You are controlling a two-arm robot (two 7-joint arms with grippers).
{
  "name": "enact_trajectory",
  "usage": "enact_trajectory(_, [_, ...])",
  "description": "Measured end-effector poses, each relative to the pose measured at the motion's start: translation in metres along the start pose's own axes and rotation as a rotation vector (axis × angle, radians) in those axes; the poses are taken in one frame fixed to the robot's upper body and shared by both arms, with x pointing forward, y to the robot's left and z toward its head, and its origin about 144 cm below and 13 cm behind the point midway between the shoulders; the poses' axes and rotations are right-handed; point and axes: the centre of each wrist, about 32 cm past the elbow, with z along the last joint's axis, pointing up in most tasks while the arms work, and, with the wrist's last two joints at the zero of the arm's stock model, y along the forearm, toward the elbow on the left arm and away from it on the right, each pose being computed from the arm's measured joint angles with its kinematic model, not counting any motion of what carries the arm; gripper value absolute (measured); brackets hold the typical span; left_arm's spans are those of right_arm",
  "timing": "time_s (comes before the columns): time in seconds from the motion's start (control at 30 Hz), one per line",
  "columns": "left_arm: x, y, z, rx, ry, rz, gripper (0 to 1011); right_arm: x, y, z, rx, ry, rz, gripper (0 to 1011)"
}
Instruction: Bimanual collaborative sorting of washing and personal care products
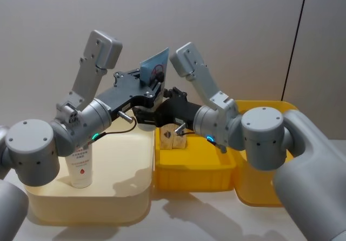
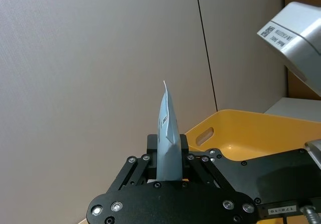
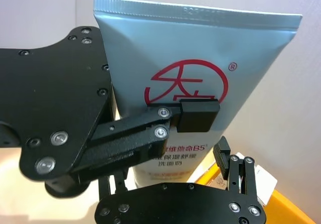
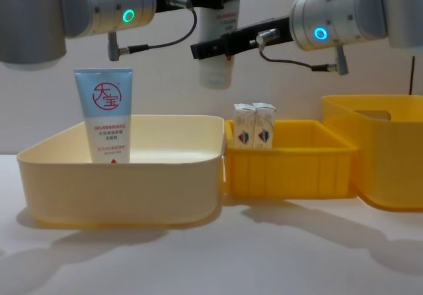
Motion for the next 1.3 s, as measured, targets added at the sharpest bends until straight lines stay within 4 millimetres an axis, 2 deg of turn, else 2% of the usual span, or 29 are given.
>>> enact_trajectory(0.47, [0.000,0.001,0.000,0.000,-0.001,0.009,225,-0.002,0.010,0.002,0.001,0.011,0.030,1004])
enact_trajectory(0.7, [0.001,0.002,0.000,0.000,-0.002,0.012,226,-0.003,0.013,0.003,0.001,0.012,0.038,865])
enact_trajectory(0.87, [0.001,0.002,0.000,0.000,-0.002,0.013,226,-0.003,0.014,0.003,0.002,0.013,0.042,723])
enact_trajectory(1.3, [0.001,0.002,0.000,0.000,-0.003,0.014,226,-0.004,0.015,0.003,0.002,0.014,0.046,632])
